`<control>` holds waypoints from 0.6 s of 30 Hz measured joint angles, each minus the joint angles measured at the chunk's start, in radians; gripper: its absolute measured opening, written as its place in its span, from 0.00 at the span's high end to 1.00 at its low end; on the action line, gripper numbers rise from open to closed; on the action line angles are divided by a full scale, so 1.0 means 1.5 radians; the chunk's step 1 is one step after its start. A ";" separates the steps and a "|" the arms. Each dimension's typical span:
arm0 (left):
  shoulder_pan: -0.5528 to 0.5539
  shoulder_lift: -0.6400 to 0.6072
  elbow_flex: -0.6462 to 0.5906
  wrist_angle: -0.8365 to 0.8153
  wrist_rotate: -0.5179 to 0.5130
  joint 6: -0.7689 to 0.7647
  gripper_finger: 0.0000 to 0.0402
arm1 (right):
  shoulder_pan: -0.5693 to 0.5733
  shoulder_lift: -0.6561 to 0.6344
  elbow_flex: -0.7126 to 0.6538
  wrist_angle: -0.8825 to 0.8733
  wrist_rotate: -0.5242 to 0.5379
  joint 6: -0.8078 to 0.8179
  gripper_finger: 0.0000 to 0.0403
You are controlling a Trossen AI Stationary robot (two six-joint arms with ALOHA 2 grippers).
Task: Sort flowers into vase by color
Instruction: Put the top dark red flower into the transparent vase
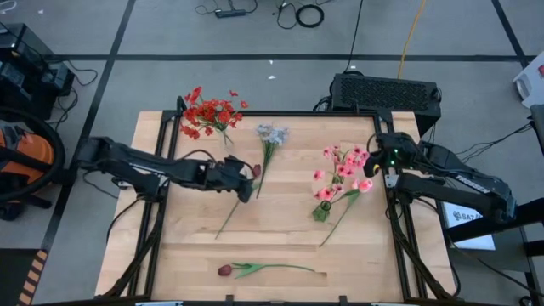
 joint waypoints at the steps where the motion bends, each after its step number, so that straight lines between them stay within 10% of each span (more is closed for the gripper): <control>1: 0.000 0.016 0.000 0.000 0.004 -0.013 0.57 | 0.000 0.000 0.000 -0.001 0.000 -0.006 0.63; 18: 0.008 0.263 0.080 -0.133 0.054 -0.080 0.63 | 0.000 0.000 0.000 0.025 -0.039 -0.059 0.63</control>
